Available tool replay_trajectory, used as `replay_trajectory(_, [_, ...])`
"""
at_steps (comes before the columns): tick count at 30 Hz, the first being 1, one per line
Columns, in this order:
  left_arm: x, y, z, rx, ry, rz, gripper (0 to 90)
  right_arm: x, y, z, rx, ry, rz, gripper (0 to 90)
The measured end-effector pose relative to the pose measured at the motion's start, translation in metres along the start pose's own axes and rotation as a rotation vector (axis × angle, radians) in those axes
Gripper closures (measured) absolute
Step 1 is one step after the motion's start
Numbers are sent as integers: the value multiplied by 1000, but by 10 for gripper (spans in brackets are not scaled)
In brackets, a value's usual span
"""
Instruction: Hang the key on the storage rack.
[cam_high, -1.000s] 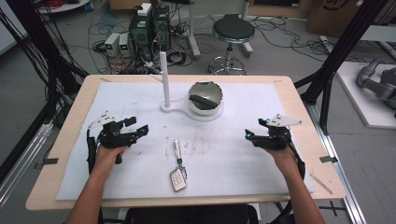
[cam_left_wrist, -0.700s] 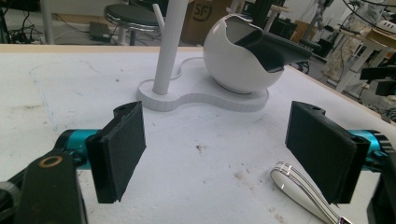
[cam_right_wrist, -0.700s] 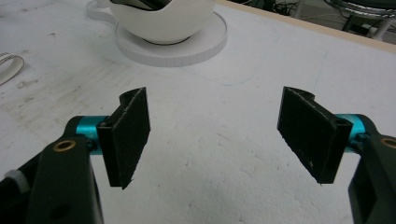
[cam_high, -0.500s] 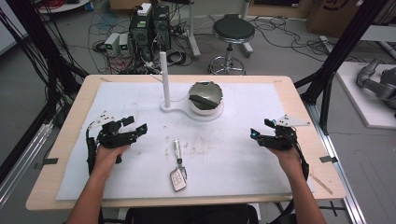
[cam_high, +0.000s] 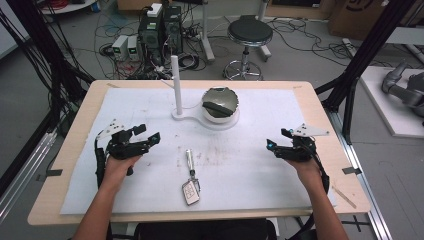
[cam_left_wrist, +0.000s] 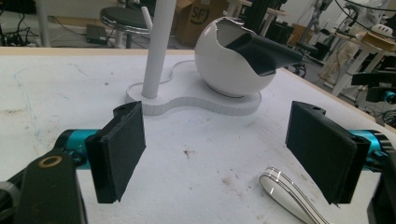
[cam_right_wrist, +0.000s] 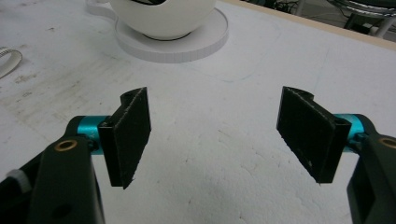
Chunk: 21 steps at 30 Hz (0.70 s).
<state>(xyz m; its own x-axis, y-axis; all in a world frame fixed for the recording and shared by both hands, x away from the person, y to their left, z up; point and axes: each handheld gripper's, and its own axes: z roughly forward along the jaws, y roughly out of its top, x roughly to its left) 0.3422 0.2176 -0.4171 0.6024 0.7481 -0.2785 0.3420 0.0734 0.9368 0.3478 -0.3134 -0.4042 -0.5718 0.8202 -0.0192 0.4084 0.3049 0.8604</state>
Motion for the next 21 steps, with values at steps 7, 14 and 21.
replay_trajectory(7, [-24,-10,-1,63,71,11,278,1,0,-5,-11,-8,4,268])
replay_trajectory(14, [-45,-20,16,141,29,20,377,3,2,3,2,1,-17,269])
replay_trajectory(21, [-55,-28,47,233,0,23,398,3,2,7,14,7,-20,270])
